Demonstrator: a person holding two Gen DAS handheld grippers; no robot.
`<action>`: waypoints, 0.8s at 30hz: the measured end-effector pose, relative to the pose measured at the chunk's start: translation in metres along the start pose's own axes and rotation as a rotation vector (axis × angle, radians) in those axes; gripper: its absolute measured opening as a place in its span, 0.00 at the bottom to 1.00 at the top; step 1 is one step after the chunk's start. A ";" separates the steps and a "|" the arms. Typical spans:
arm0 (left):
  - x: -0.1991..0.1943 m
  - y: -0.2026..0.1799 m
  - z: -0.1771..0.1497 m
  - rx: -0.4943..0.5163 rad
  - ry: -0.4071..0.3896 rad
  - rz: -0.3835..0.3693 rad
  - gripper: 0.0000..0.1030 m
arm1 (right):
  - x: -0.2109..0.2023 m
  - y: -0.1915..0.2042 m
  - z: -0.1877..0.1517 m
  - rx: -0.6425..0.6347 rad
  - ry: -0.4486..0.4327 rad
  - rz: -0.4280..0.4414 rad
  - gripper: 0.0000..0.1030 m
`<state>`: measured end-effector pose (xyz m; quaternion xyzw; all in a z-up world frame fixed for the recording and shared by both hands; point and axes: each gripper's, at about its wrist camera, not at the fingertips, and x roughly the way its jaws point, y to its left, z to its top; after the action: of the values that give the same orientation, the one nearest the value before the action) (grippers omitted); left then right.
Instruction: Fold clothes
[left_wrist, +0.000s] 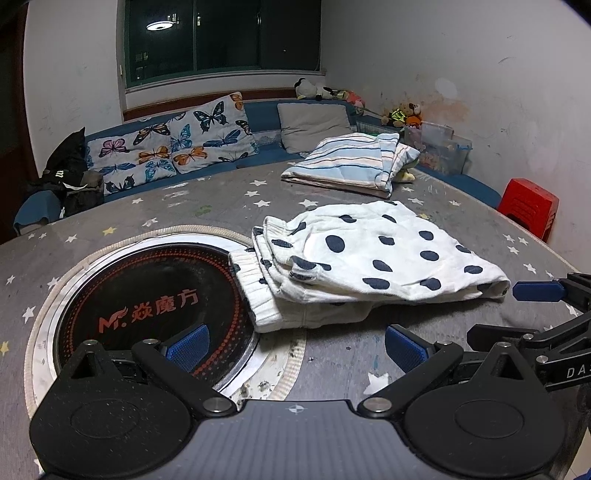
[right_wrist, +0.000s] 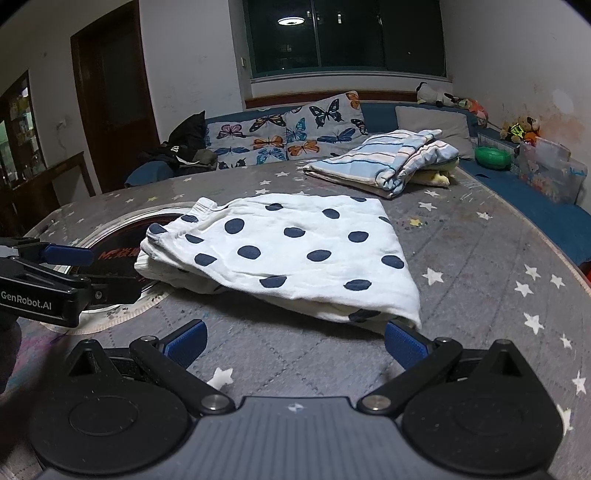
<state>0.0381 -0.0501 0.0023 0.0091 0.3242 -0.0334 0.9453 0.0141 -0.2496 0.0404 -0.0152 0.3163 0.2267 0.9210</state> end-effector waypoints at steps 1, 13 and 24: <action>0.000 0.000 -0.001 0.000 0.000 0.001 1.00 | 0.000 0.000 -0.001 0.003 0.001 0.002 1.00; -0.003 0.002 -0.008 0.005 0.003 0.010 1.00 | 0.000 0.006 -0.003 -0.002 0.010 -0.004 1.00; -0.006 0.001 -0.010 0.007 0.000 0.008 1.00 | -0.001 0.011 -0.004 -0.006 0.007 0.000 1.00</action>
<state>0.0274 -0.0482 -0.0025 0.0135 0.3241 -0.0308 0.9454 0.0066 -0.2406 0.0392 -0.0187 0.3190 0.2276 0.9198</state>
